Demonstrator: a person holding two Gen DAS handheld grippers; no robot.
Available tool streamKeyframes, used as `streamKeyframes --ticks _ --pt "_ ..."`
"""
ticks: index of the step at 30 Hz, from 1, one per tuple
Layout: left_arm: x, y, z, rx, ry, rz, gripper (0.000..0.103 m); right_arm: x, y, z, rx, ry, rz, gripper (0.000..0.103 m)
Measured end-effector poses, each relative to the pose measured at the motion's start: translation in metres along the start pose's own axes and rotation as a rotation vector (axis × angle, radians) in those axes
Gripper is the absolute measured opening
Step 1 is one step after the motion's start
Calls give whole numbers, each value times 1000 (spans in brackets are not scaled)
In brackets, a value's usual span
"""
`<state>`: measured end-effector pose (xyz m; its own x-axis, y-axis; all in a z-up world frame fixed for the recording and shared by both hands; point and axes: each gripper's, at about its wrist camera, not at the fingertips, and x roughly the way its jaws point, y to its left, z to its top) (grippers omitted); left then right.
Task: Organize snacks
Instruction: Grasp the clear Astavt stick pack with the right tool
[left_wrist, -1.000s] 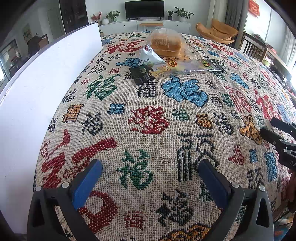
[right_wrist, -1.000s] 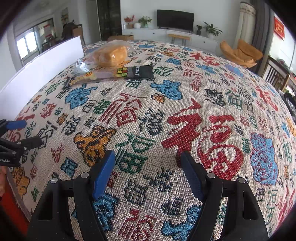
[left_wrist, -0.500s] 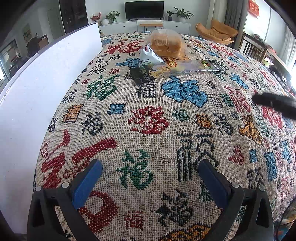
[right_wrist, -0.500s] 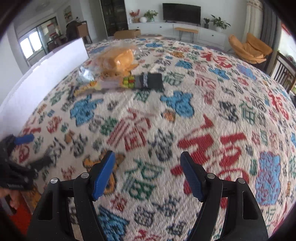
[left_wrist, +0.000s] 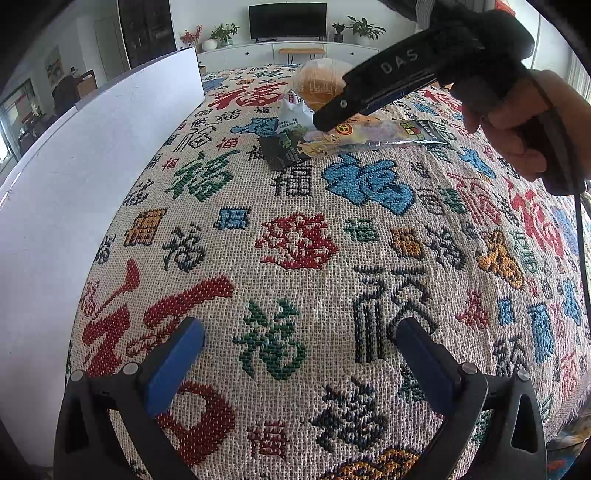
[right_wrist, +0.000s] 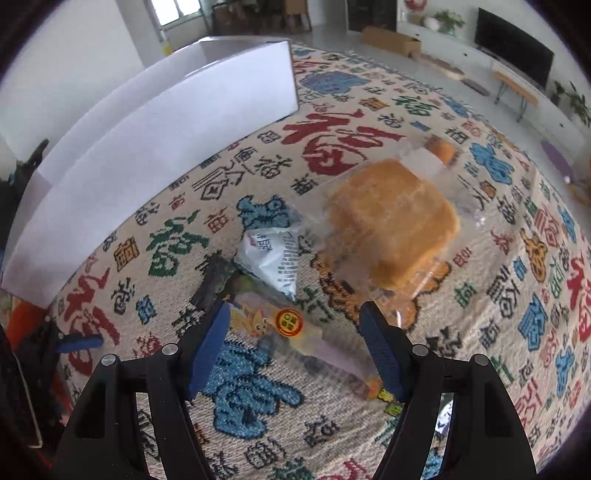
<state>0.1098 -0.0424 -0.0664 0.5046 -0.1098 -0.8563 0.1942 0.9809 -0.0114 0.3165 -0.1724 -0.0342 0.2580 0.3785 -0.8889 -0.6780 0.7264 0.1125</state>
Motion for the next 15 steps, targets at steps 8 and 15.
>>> streamKeyframes --ticks 8,15 --pt "1 0 2 -1 -2 1 103 4 10 -31 -56 255 222 75" --pt "4 0 2 -5 -5 2 103 -3 36 -52 -174 229 99 73"
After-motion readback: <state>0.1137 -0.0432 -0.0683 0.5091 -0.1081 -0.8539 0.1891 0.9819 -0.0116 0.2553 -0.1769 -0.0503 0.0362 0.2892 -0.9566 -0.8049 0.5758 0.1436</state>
